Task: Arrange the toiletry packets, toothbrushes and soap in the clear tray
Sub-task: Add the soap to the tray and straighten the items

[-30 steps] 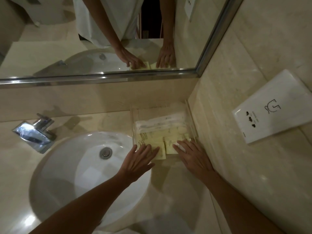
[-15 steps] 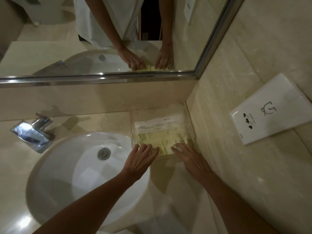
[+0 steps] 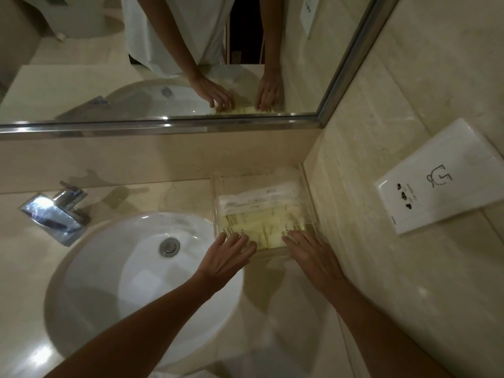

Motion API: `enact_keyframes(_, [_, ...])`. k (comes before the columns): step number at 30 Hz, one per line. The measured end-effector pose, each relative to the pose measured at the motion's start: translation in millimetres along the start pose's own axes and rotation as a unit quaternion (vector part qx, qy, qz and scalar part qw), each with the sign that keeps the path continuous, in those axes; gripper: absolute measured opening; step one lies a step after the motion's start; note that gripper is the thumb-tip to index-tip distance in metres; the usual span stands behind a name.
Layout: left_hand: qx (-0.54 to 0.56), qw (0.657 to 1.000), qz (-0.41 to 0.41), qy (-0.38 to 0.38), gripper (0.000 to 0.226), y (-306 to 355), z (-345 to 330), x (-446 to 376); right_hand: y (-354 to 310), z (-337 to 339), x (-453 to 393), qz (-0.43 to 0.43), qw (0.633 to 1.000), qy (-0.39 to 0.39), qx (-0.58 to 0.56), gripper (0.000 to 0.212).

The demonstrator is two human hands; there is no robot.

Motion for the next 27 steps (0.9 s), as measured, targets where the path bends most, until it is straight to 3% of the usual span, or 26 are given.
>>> enact_keyframes(10, [0.008, 0.999, 0.036, -0.025, 0.057, -20.1, -9.9, -8.7, 7.2, 6.4, -17.1, -0.063, 0.998, 0.010, -0.002, 0.031])
enact_keyframes(17, [0.034, 0.994, 0.105, -0.018, 0.039, -42.8, -5.7, -17.0, 5.9, 24.2, -44.5, -0.067, 0.998, 0.016, 0.004, 0.065])
enact_keyframes(27, [0.072, 0.983, 0.167, -0.035, 0.048, -60.0, -8.5, -23.0, 8.1, 25.7, -59.8, -0.084, 0.996, -0.022, -0.023, 0.049])
Point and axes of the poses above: each hand's wrist, its own x-axis away from the middle knuckle, its own z-axis out of the back of the hand, y = z × x, the point moved 9 cm from there along -x, towards the middle knuckle, and after that the axes turned 10 degrees about -z, right-handed, at the moved point
